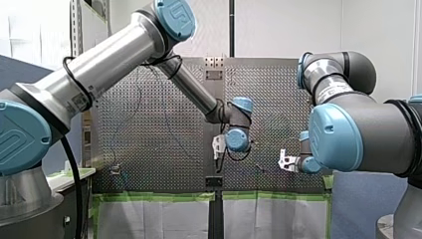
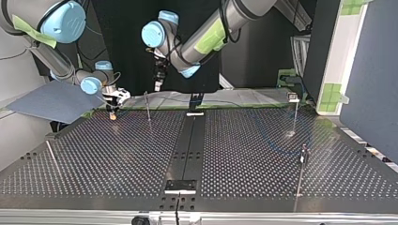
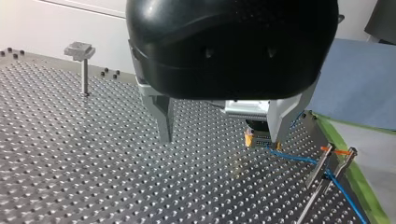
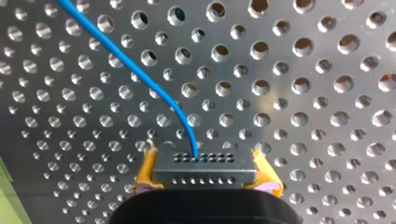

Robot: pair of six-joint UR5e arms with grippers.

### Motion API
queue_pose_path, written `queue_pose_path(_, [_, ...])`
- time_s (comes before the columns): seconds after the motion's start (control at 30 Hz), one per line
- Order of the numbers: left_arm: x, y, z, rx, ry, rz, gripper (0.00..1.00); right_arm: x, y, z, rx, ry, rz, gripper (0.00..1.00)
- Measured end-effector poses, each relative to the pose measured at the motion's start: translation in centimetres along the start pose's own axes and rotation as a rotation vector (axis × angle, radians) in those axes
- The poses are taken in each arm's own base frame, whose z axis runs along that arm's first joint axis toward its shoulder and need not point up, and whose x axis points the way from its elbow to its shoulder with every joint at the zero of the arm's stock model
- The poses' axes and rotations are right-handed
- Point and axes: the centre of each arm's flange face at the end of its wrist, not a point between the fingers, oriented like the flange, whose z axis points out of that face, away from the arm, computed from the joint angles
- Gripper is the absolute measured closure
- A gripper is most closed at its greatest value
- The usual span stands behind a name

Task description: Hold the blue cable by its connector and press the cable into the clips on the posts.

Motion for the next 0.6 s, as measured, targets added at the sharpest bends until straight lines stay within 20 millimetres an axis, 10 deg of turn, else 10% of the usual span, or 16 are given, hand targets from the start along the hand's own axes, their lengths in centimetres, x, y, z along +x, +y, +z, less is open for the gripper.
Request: queue_pose_path(0.6, [-4.1, 2.5, -5.2, -0.012, -0.002, -0.01, 0.0, -0.1, -0.3, -0.1, 0.005, -0.006, 0.001, 1.0])
